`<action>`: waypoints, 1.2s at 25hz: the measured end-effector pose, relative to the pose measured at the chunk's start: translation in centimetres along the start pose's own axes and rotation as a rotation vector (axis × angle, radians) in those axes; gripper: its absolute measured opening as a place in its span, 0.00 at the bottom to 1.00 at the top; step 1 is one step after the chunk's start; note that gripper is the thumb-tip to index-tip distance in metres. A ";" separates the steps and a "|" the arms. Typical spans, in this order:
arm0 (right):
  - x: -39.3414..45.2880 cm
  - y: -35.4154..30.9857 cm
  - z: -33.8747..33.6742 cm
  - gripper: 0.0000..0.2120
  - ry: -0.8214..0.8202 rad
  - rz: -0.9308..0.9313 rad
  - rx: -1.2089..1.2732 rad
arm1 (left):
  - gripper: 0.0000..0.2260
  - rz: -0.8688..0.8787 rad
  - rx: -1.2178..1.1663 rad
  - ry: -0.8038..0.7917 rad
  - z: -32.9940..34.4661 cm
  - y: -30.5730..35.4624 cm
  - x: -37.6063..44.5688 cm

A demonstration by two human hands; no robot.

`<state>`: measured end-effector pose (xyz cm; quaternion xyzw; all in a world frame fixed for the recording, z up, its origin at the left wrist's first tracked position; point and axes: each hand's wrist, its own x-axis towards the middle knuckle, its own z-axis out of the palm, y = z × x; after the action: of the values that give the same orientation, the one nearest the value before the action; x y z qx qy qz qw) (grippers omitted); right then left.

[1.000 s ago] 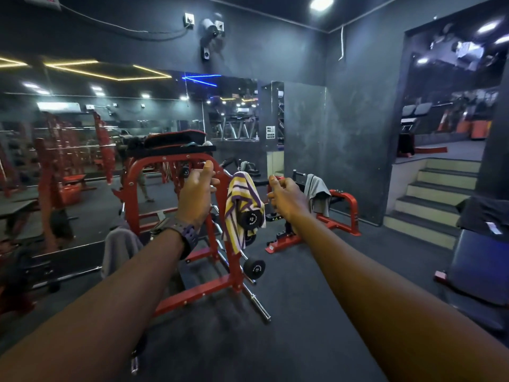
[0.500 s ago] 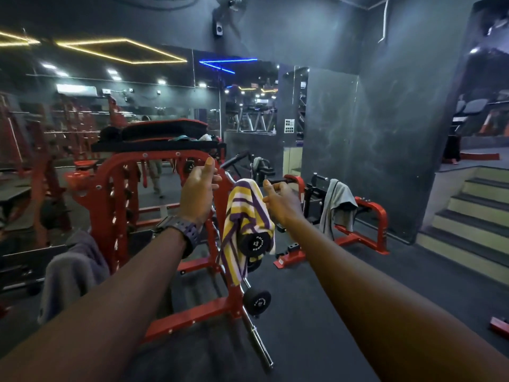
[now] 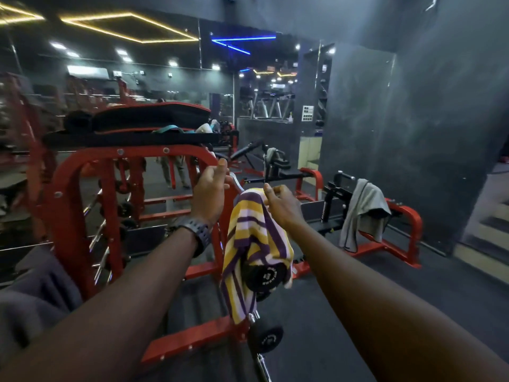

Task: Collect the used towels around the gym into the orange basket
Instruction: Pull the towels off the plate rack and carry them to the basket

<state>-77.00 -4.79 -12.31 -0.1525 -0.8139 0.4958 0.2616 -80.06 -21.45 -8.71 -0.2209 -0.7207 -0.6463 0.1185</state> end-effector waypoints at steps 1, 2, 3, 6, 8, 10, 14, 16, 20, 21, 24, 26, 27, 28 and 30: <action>2.1 0.9 0.6 0.17 -0.012 -0.007 0.000 | 0.27 -0.003 0.003 0.012 1.2 -1.2 1.5; 4.2 1.9 1.1 0.17 -0.027 -0.011 0.007 | 0.27 -0.010 0.004 0.029 2.4 -2.2 2.8; 6.4 2.8 1.6 0.18 -0.047 -0.014 0.007 | 0.27 -0.021 0.005 0.047 3.5 -3.1 4.3; 11.7 4.7 3.1 0.18 -0.088 -0.048 -0.064 | 0.29 -0.049 0.027 0.078 6.3 -5.3 7.9; 15.2 6.0 4.4 0.18 -0.068 -0.169 -0.243 | 0.29 -0.065 0.033 0.113 7.8 -6.8 10.4; 17.9 7.6 6.2 0.27 -0.088 -0.313 -0.523 | 0.30 -0.089 0.039 0.151 8.7 -8.6 12.5; 19.9 10.2 9.0 0.45 -0.285 -0.453 -0.833 | 0.27 -0.106 0.078 0.190 9.5 -11.6 14.8; 20.8 11.0 9.2 0.38 -0.232 -0.590 -0.876 | 0.25 -0.120 0.085 0.198 9.6 -12.7 15.6; 21.4 12.5 8.9 0.25 -0.147 -0.779 -0.713 | 0.24 -0.120 0.094 0.212 9.6 -12.9 16.2; 21.4 12.4 9.0 0.22 -0.136 -0.767 -0.669 | 0.24 -0.110 0.094 0.210 9.4 -12.6 16.3; 21.3 11.0 10.2 0.20 -0.060 -0.529 -0.443 | 0.23 -0.081 0.090 0.215 8.7 -11.1 16.2; 22.3 9.1 10.4 0.21 0.038 -0.271 -0.210 | 0.22 -0.055 0.100 0.229 7.8 -10.1 15.9; 23.0 8.3 10.1 0.22 0.048 -0.185 -0.127 | 0.23 -0.042 0.102 0.236 7.2 -9.8 15.8; 23.6 7.6 9.8 0.22 0.046 -0.164 -0.100 | 0.23 -0.033 0.105 0.243 6.6 -9.5 15.7; 24.0 7.1 9.6 0.21 0.000 -0.239 -0.177 | 0.24 -0.023 0.121 0.255 5.6 -9.0 15.4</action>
<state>-102.29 3.70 -15.62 -0.0772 -0.8668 0.3873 0.3044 -97.10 -13.97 -10.37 -0.1209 -0.7399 -0.6259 0.2148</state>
